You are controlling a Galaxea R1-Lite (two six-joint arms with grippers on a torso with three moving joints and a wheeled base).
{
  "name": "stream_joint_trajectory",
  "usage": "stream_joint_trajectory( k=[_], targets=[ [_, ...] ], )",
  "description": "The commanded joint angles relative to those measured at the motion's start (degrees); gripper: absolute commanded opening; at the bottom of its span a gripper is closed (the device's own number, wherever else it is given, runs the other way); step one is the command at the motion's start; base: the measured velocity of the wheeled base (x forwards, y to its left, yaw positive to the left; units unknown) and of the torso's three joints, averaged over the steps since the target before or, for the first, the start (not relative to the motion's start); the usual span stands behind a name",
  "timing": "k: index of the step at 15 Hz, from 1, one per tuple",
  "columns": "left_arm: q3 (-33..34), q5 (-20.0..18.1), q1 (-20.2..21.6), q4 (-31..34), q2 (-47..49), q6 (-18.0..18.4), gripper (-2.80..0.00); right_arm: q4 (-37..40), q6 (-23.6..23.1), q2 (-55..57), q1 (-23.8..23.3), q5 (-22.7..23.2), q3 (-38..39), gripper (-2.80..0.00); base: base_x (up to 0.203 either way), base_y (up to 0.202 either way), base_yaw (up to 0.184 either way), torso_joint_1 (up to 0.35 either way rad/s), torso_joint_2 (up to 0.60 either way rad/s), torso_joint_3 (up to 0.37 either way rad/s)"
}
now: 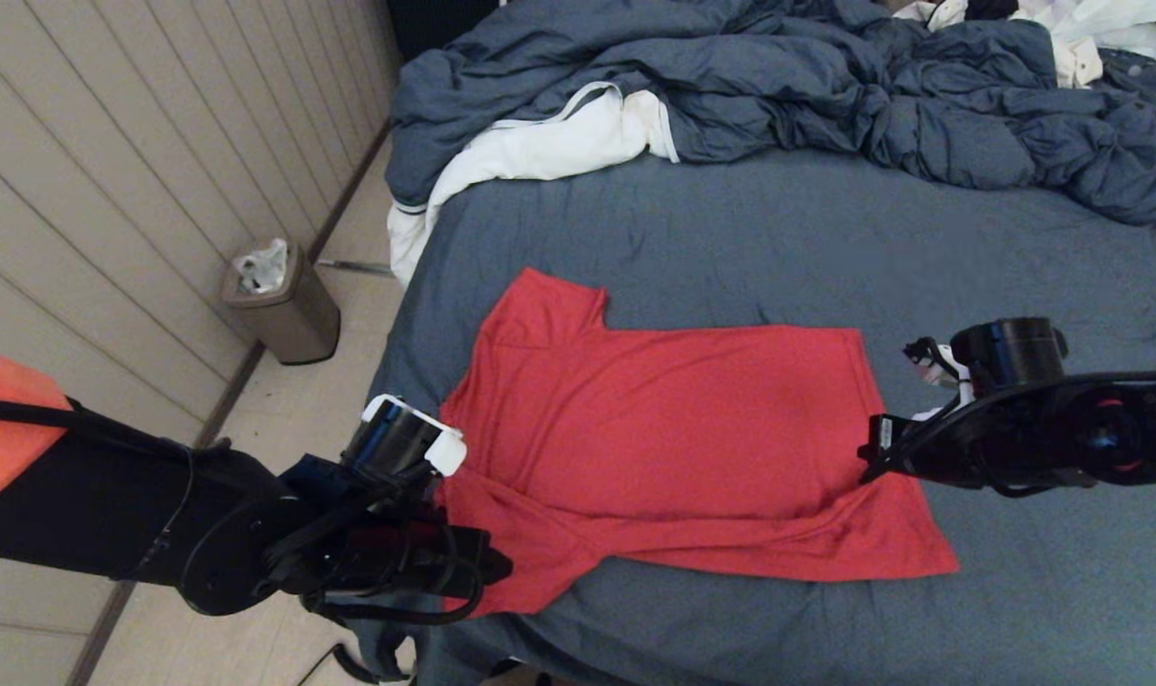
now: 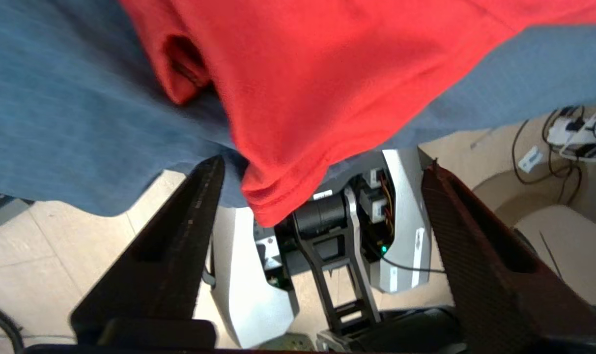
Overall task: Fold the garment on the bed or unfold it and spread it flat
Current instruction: Fold the red T-shirt
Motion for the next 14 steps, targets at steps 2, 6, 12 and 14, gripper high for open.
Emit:
stream_joint_trajectory(
  k=[2,6,12,14],
  targets=[
    [-1.05,0.00,-0.04,-1.60,2.04,-0.16,0.00,-0.06,0.08,0.26,0.09,0.07,0.06,-2.80,0.000,0.000,0.000,0.000,0.00,0.000],
    [-1.02,-0.09,-0.04,-4.33,2.74,-0.77,0.00,-0.06,0.08,0.35,0.09,0.07,0.23,-2.80,0.000,0.000,0.000,0.000,0.00,0.000],
    [-1.05,-0.62,-0.57,-4.59,2.92,-0.86,0.00,-0.06,0.08,0.44,0.18,0.07,0.32,-2.80,0.000,0.000,0.000,0.000,0.00,0.000],
    [-0.82,-0.62,-0.50,-5.41,2.92,-0.86,0.00,-0.06,0.08,0.53,0.09,-0.01,0.41,-2.80,0.000,0.000,0.000,0.000,0.00,0.000]
  ],
)
